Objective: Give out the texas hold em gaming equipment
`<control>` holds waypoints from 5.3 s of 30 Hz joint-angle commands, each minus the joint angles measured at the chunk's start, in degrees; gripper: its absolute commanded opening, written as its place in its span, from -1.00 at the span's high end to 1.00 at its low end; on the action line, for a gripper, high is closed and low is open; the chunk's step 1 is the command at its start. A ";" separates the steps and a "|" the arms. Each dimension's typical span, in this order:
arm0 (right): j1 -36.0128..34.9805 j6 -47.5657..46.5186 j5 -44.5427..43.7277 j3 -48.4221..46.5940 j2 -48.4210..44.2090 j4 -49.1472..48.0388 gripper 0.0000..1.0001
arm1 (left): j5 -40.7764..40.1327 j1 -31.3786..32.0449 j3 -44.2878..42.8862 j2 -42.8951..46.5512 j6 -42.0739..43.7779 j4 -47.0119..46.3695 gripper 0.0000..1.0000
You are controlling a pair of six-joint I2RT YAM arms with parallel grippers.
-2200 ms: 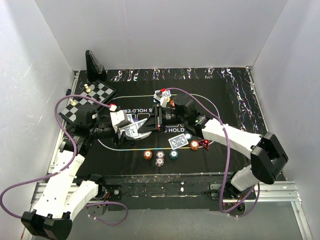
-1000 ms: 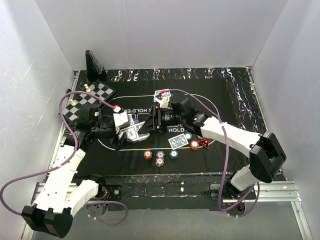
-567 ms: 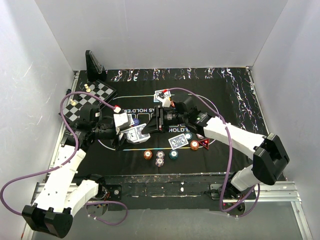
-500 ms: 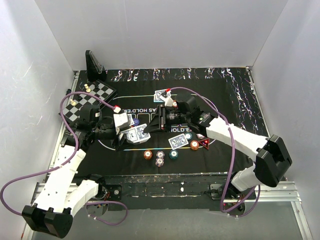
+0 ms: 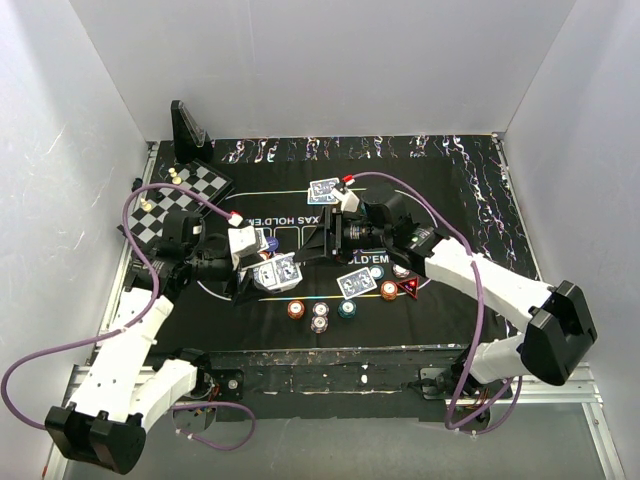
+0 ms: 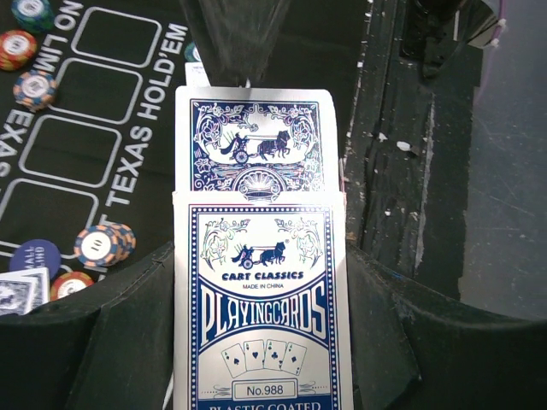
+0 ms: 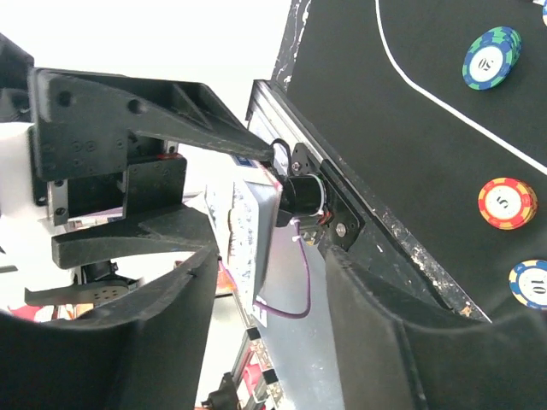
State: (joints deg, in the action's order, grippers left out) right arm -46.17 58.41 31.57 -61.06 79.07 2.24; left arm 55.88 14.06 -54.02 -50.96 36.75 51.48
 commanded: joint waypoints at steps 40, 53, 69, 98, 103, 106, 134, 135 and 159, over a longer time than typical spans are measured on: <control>-1.82 -1.64 1.12 1.82 -1.37 -4.00 -0.03 | 4.33 0.08 -4.34 -1.07 -3.17 0.20 0.50; -0.24 -1.64 0.95 2.87 -2.77 -2.42 0.71 | 5.03 0.09 -3.90 -0.81 -4.15 -1.21 0.53; 3.72 -2.51 1.38 4.37 -6.56 1.01 0.83 | 5.73 0.00 -3.11 -0.02 -5.64 -3.05 0.55; -0.93 7.86 6.75 4.02 -1.11 -16.74 -0.37 | 7.93 0.00 1.02 1.39 -16.89 -15.71 0.64; -1.73 10.05 5.96 4.98 -0.67 -19.98 -0.37 | 7.84 0.09 1.20 1.48 -17.15 -16.15 0.64; -1.73 12.42 5.26 6.21 -0.84 -22.80 -0.33 | 7.58 0.00 1.81 2.00 -17.24 -16.33 0.63; -1.73 16.12 4.55 6.74 0.91 -23.16 0.97 | 3.18 0.08 -0.56 1.39 -3.45 -9.91 -0.78; -1.73 16.03 4.29 6.65 0.91 -22.90 0.97 | 3.10 0.26 -0.47 1.39 -3.35 -9.91 -0.79; -2.87 7.86 2.53 -0.29 2.93 -10.50 0.97 | -5.43 6.32 -3.64 -1.95 4.03 -2.71 -0.26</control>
State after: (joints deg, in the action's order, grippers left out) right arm -48.56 68.14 34.17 -57.95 81.28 -8.75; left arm 50.59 19.73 -55.37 -53.08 38.68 47.11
